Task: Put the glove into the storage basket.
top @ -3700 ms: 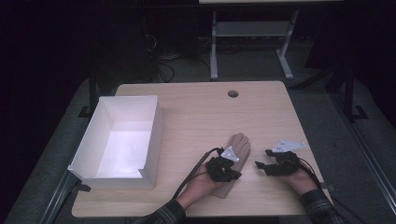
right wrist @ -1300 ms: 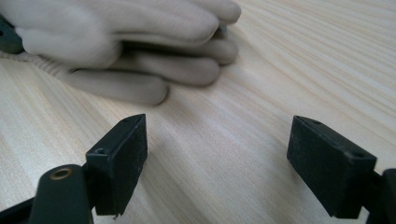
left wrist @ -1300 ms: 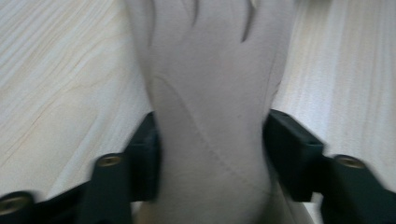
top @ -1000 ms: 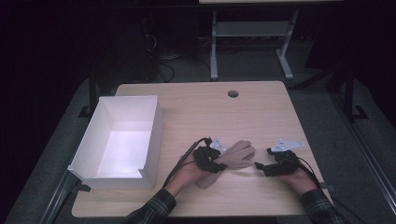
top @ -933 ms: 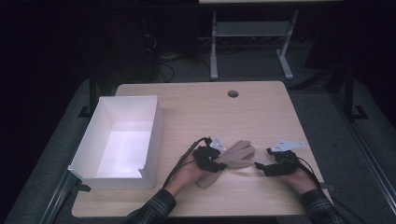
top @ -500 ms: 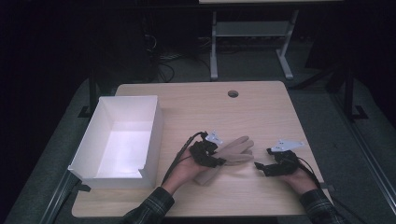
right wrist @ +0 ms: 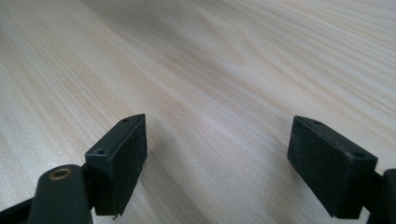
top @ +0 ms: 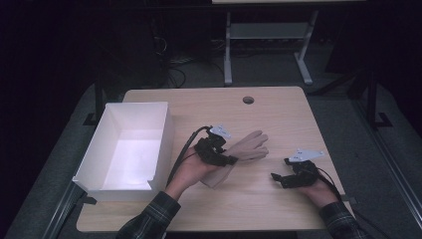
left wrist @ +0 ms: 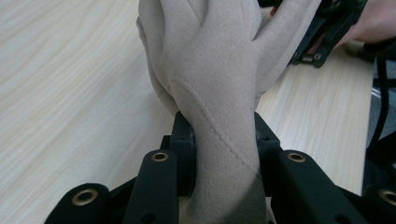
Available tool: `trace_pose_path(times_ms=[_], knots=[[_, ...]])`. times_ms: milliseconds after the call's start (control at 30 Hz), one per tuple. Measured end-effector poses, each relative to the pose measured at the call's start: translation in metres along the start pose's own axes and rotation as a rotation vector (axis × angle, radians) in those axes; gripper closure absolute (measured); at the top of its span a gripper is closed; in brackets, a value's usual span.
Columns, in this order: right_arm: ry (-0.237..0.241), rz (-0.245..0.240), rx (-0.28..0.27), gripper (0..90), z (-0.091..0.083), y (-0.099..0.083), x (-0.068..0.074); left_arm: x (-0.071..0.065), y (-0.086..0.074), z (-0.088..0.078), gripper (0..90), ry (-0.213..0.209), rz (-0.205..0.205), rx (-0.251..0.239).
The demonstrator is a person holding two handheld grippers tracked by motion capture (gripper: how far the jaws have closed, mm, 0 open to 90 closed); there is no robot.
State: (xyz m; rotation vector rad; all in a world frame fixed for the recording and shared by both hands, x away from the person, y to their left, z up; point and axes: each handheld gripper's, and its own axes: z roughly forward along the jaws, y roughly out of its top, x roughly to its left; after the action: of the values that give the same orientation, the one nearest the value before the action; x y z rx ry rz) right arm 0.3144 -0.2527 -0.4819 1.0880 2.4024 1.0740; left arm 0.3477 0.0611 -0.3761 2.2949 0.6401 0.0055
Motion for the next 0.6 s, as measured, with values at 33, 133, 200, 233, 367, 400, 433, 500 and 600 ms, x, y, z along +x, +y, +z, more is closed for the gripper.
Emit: trace_pose_path(times_ms=[33,133,200,233,367,400,433,500,600], knots=[[0.001,0.001,0.001,19.3,0.000,0.000,0.000,-0.001,0.002,-0.003,69.1,0.006,-0.013,-0.008],[0.001,0.001,0.001,19.3,0.000,0.000,0.000,0.001,0.005,-0.011,69.1,0.006,-0.020,-0.011],[0.001,0.003,0.000,19.3,0.000,0.000,0.000,0.002,0.008,-0.018,69.1,0.016,-0.031,-0.018],[0.001,0.003,0.000,19.3,0.000,0.000,0.000,0.003,0.009,-0.021,69.0,0.020,-0.026,-0.017],[0.001,0.003,0.000,19.3,0.000,0.000,0.000,0.007,0.013,-0.036,69.0,0.037,-0.024,-0.028],[0.001,0.004,0.000,19.3,0.000,0.000,0.000,0.007,0.014,-0.039,69.0,0.041,-0.029,-0.038],[0.001,0.003,-0.001,19.3,0.000,0.000,0.000,0.009,0.015,-0.042,69.0,0.045,-0.022,-0.039],[0.002,0.005,0.000,19.3,0.000,0.000,0.000,0.011,0.017,-0.049,69.0,0.055,-0.033,-0.052],[0.001,0.004,0.000,19.3,0.000,0.000,0.000,0.016,0.018,-0.062,69.0,0.068,-0.023,-0.051]])
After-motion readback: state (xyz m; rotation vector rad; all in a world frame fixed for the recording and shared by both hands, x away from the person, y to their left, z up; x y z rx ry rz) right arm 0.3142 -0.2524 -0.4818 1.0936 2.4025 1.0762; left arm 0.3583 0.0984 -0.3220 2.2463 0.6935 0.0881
